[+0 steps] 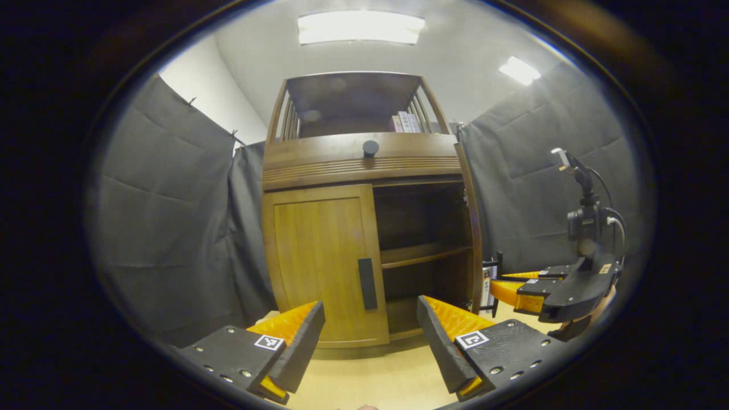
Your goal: Open the right door of the double-door shoe cabinet with the right hand, and open the left door with the left hand.
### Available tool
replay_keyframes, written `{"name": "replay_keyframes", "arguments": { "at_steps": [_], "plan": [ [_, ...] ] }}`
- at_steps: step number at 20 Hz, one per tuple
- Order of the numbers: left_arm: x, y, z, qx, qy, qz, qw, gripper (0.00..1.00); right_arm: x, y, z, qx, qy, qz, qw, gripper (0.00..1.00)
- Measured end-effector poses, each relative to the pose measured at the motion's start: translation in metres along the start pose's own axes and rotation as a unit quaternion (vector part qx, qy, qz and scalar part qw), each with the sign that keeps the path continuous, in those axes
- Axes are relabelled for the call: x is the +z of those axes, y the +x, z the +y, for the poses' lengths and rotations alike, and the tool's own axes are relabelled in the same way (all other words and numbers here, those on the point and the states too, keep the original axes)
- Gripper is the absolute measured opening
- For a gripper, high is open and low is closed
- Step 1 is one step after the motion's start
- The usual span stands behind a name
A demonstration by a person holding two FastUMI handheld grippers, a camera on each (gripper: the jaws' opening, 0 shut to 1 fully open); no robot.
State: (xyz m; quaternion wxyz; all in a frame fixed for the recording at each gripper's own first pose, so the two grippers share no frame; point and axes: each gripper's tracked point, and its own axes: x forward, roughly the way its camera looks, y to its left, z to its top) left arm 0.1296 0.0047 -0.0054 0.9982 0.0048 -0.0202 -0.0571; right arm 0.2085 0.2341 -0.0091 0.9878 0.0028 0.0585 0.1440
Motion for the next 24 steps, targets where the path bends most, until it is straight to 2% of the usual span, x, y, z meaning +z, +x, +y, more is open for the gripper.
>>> {"name": "replay_keyframes", "arguments": {
  "at_steps": [9, 10, 14, 15, 18, 21, 24],
  "plan": [
    [-0.005, 0.005, -0.005, -0.018, -0.003, 0.003, 1.0, 1.0, 0.002, -0.007, 0.002, -0.027, 0.008, -0.004, 1.0, 0.2],
    [-0.005, 0.005, -0.005, -0.02, -0.002, 0.003, 1.0, 0.93, 0.002, -0.009, 0.007, -0.031, 0.006, -0.005, 0.999, 0.2],
    [-0.006, 0.005, -0.006, -0.023, 0.003, -0.001, 1.0, 0.93, 0.0, -0.01, -0.003, -0.049, 0.006, -0.002, 0.999, 0.2],
    [-0.006, 0.006, -0.007, -0.023, 0.003, -0.001, 1.0, 0.88, 0.0, -0.011, -0.01, -0.06, 0.006, -0.003, 0.998, 0.2],
    [-0.007, 0.006, -0.007, -0.025, 0.003, 0.001, 1.0, 0.93, 0.001, -0.014, -0.039, -0.081, 0.014, -0.011, 0.997, 0.19],
    [-0.007, 0.006, -0.008, -0.031, 0.005, 0.003, 1.0, 0.93, 0.001, -0.019, -0.063, -0.103, 0.025, -0.015, 0.994, 0.13],
    [-0.008, 0.007, -0.01, -0.039, 0.005, 0.002, 0.999, 0.93, 0.004, -0.026, -0.09, -0.135, 0.027, -0.022, 0.99, 0.13]
  ]
}}
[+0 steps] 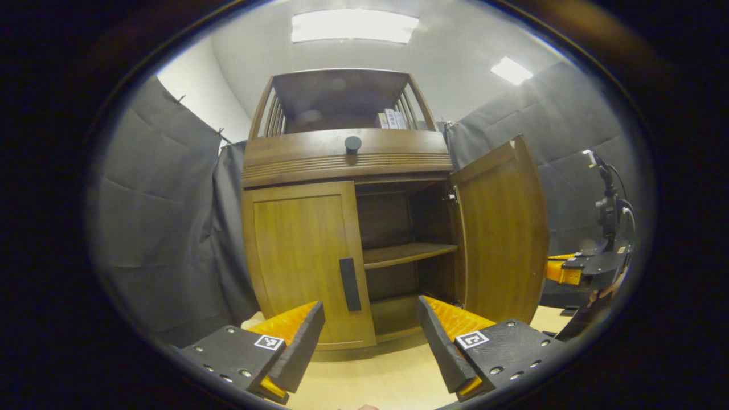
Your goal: Open the right door of the double-door shoe cabinet with the right hand, and open the left door with the left hand.
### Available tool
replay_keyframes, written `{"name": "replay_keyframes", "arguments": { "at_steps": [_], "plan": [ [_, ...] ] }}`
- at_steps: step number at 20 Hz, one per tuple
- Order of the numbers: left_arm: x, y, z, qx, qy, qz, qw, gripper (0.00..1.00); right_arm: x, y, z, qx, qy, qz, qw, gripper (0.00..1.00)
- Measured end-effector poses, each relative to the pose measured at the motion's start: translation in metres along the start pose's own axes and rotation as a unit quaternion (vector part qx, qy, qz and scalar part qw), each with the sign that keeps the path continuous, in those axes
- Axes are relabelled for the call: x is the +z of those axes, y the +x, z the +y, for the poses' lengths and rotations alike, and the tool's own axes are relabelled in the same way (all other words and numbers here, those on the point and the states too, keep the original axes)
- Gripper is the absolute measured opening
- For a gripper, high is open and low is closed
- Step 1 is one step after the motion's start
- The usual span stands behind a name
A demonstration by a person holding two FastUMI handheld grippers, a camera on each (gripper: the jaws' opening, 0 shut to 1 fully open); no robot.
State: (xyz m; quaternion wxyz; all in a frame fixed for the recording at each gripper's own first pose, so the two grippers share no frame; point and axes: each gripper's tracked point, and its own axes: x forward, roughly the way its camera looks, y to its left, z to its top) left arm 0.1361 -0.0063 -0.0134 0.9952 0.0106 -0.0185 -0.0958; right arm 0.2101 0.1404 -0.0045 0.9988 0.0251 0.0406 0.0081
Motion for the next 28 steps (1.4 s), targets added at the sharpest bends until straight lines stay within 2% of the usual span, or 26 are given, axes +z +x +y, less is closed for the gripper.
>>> {"name": "replay_keyframes", "arguments": {
  "at_steps": [4, 5, 7, 8, 10, 12, 13, 17, 18, 20, 21, 22, 23, 24, 26, 28],
  "plan": [
    [-0.002, 0.003, -0.005, -0.013, -0.006, -0.002, 1.0, 0.93, -0.003, -0.002, -0.022, -0.02, 0.003, 0.006, 1.0, 0.14],
    [-0.002, 0.005, -0.007, -0.016, -0.01, -0.002, 1.0, 1.0, -0.001, -0.003, -0.03, -0.033, 0.002, 0.002, 0.999, 0.05],
    [0.001, 0.009, -0.012, -0.02, -0.016, -0.005, 1.0, 1.0, 0.007, -0.01, -0.045, -0.054, 0.004, -0.01, 0.999, 0.08],
    [0.0, 0.011, -0.011, -0.018, -0.015, -0.006, 1.0, 1.0, 0.009, -0.014, -0.048, -0.05, 0.01, -0.014, 0.999, 0.08],
    [-0.001, 0.013, -0.009, -0.014, -0.013, -0.008, 1.0, 1.0, 0.012, -0.02, -0.054, -0.054, 0.014, -0.016, 0.998, 0.21],
    [-0.001, 0.017, -0.008, -0.012, -0.016, -0.01, 1.0, 1.0, 0.017, -0.025, -0.06, -0.057, 0.008, -0.023, 0.998, 0.24],
    [-0.001, 0.019, -0.008, -0.011, -0.016, -0.01, 1.0, 1.0, 0.022, -0.028, -0.057, -0.055, 0.008, -0.029, 0.998, 0.29],
    [-0.002, 0.035, -0.003, -0.012, -0.014, -0.01, 1.0, 0.89, 0.039, -0.041, -0.054, -0.053, 0.006, -0.059, 0.997, 0.89],
    [-0.003, 0.038, -0.002, -0.012, -0.015, -0.009, 1.0, 0.86, 0.042, -0.043, -0.053, -0.053, 0.007, -0.063, 0.997, 0.94],
    [-0.005, 0.043, -0.003, -0.012, -0.018, -0.006, 1.0, 0.86, 0.046, -0.048, -0.046, -0.046, 0.012, -0.072, 0.996, 0.94],
    [-0.006, 0.045, -0.003, -0.01, -0.018, -0.004, 1.0, 1.0, 0.049, -0.049, -0.045, -0.044, 0.014, -0.074, 0.996, 0.92],
    [-0.008, 0.049, -0.003, -0.01, -0.019, -0.002, 1.0, 1.0, 0.05, -0.051, -0.043, -0.042, 0.014, -0.076, 0.996, 0.94],
    [-0.01, 0.05, -0.004, -0.011, -0.019, -0.001, 1.0, 1.0, 0.051, -0.051, -0.041, -0.041, 0.013, -0.078, 0.996, 0.92],
    [-0.012, 0.052, -0.003, -0.011, -0.018, 0.002, 1.0, 0.95, 0.052, -0.051, -0.039, -0.039, 0.009, -0.079, 0.996, 0.94],
    [-0.016, 0.059, -0.002, -0.011, -0.016, 0.01, 1.0, 0.86, 0.05, -0.049, -0.033, -0.033, 0.006, -0.079, 0.996, 0.92],
    [-0.02, 0.066, -0.001, -0.011, -0.014, 0.017, 1.0, 0.86, 0.048, -0.045, -0.026, -0.024, 0.005, -0.074, 0.997, 0.92]
  ]
}}
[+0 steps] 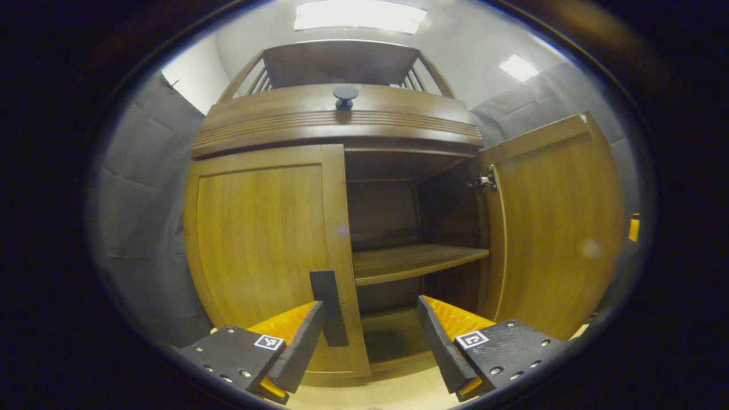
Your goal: Open the right door of the double-door shoe cabinet with the right hand, and open the left door with the left hand.
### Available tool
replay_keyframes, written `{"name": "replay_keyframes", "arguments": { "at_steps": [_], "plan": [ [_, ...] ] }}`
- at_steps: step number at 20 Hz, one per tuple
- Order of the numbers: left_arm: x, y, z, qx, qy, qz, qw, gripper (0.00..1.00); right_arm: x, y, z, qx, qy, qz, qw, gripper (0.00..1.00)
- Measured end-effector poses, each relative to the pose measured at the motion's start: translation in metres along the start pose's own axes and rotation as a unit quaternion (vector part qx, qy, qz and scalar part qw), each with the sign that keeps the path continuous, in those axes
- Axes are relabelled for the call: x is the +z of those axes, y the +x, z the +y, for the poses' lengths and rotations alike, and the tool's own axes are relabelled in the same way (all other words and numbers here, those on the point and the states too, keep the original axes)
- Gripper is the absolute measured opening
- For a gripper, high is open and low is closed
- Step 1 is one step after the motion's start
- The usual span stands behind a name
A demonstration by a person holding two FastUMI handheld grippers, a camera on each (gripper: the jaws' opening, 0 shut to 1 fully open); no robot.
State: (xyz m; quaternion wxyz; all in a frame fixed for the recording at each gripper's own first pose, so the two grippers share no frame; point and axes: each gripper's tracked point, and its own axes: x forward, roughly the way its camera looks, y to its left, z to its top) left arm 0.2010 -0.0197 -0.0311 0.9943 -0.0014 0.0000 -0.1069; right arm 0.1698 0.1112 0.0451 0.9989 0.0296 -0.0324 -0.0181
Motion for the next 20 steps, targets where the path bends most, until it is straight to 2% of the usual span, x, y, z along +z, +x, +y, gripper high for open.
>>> {"name": "replay_keyframes", "arguments": {
  "at_steps": [1, 2, 5, 6, 9, 11, 14, 15, 19, 20],
  "plan": [
    [-0.004, 0.003, 0.004, 0.007, 0.004, 0.003, 1.0, 1.0, -0.003, 0.003, 0.003, 0.003, -0.001, 0.003, 1.0, 0.92],
    [-0.008, 0.005, 0.009, 0.017, 0.008, 0.009, 1.0, 0.93, -0.006, 0.003, 0.005, 0.005, -0.002, 0.006, 1.0, 0.92],
    [-0.015, 0.011, 0.021, 0.043, 0.004, 0.019, 0.999, 0.93, -0.014, 0.01, 0.015, 0.014, 0.0, 0.017, 1.0, 0.94],
    [-0.016, 0.013, 0.023, 0.047, 0.006, 0.022, 0.999, 0.87, -0.016, 0.011, 0.018, 0.018, 0.001, 0.021, 1.0, 0.92],
    [-0.019, 0.019, 0.031, 0.057, 0.017, 0.024, 0.998, 0.86, -0.025, 0.012, 0.028, 0.029, -0.002, 0.029, 0.999, 0.94],
    [-0.026, 0.019, 0.031, 0.051, 0.02, 0.033, 0.998, 0.86, -0.027, 0.015, 0.032, 0.034, -0.003, 0.03, 0.999, 0.94],
    [-0.03, 0.023, 0.041, 0.08, 0.007, 0.042, 0.996, 0.61, -0.03, 0.017, 0.037, 0.042, 0.001, 0.035, 0.999, 0.94],
    [-0.037, 0.023, 0.039, 0.077, -0.002, 0.054, 0.996, 0.53, -0.031, 0.018, 0.037, 0.044, 0.0, 0.036, 0.998, 0.94],
    [-0.033, 0.028, 0.031, 0.045, -0.044, 0.037, 0.997, 0.53, -0.035, 0.018, 0.037, 0.045, -0.004, 0.041, 0.998, 0.94],
    [-0.031, 0.027, 0.028, 0.044, -0.045, 0.047, 0.997, 0.47, -0.035, 0.017, 0.037, 0.046, -0.001, 0.042, 0.998, 0.94]
  ]
}}
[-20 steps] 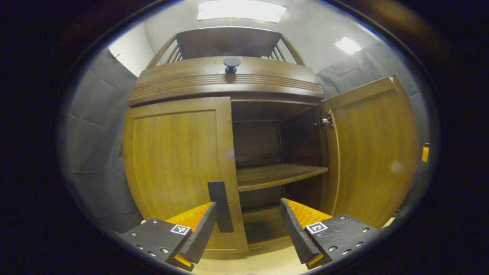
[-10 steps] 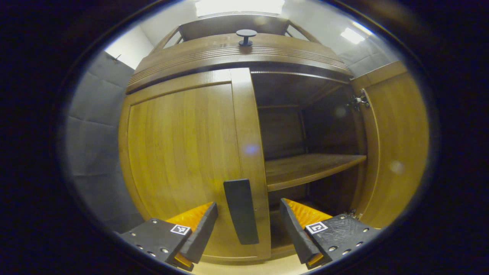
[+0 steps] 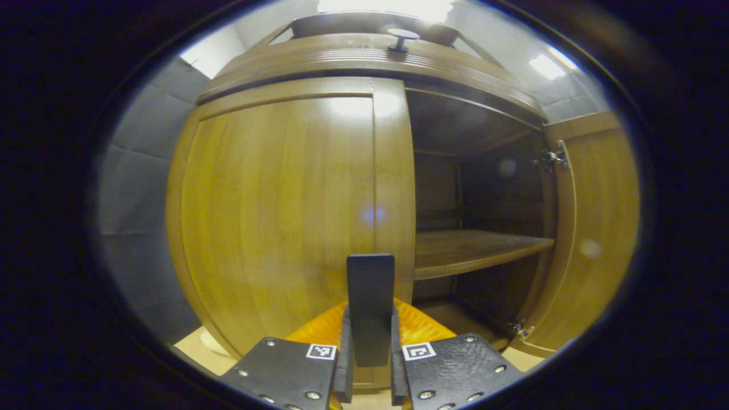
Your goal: Open the right door of the double-door shoe cabinet with the right hand, and open the left door with the left hand.
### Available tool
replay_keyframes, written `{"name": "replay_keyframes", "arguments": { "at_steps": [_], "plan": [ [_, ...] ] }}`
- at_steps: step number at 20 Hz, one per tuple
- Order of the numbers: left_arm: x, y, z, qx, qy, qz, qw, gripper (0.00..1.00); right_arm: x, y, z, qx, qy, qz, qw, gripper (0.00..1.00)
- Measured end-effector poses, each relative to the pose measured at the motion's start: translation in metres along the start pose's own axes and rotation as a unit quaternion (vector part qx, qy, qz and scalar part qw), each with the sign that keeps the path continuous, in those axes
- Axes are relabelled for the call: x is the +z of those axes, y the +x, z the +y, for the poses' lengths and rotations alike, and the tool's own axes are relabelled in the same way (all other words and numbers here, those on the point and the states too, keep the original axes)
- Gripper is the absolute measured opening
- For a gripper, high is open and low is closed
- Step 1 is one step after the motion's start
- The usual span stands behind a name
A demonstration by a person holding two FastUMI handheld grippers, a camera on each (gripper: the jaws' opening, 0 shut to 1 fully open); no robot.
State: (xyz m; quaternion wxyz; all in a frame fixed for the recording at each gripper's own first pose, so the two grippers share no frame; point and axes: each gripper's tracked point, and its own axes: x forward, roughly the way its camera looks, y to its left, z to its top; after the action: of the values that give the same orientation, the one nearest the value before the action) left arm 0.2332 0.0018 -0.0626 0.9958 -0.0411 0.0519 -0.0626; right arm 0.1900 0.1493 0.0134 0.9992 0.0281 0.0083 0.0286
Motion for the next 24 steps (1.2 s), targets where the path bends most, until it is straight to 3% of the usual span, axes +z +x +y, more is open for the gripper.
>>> {"name": "replay_keyframes", "arguments": {
  "at_steps": [4, 9, 10, 11, 12, 14, 24],
  "plan": [
    [-0.001, -0.005, -0.003, 0.003, -0.003, 0.006, 1.0, 0.24, 0.002, 0.001, 0.002, 0.002, 0.001, -0.004, 1.0, 0.94],
    [0.008, -0.011, -0.001, -0.012, -0.004, 0.004, 1.0, 0.14, 0.004, -0.002, 0.004, 0.009, -0.001, -0.009, 1.0, 0.94],
    [0.01, -0.012, 0.0, -0.013, -0.006, 0.004, 1.0, 0.24, 0.005, -0.004, 0.004, 0.009, 0.002, -0.01, 1.0, 0.94],
    [0.013, -0.014, 0.0, -0.012, -0.01, 0.002, 1.0, 0.14, 0.006, -0.004, 0.005, 0.01, 0.003, -0.011, 1.0, 0.94],
    [0.014, -0.016, 0.0, -0.012, -0.012, 0.002, 1.0, 0.24, 0.008, -0.007, 0.007, 0.011, 0.003, -0.013, 1.0, 0.94],
    [0.016, -0.018, 0.002, -0.012, -0.011, 0.003, 1.0, 0.14, 0.007, -0.017, 0.008, 0.009, 0.0, -0.017, 1.0, 0.94],
    [0.039, -0.025, 0.014, -0.015, -0.018, 0.004, 1.0, 0.14, 0.009, -0.047, 0.03, 0.017, 0.006, -0.018, 1.0, 0.94]
  ]
}}
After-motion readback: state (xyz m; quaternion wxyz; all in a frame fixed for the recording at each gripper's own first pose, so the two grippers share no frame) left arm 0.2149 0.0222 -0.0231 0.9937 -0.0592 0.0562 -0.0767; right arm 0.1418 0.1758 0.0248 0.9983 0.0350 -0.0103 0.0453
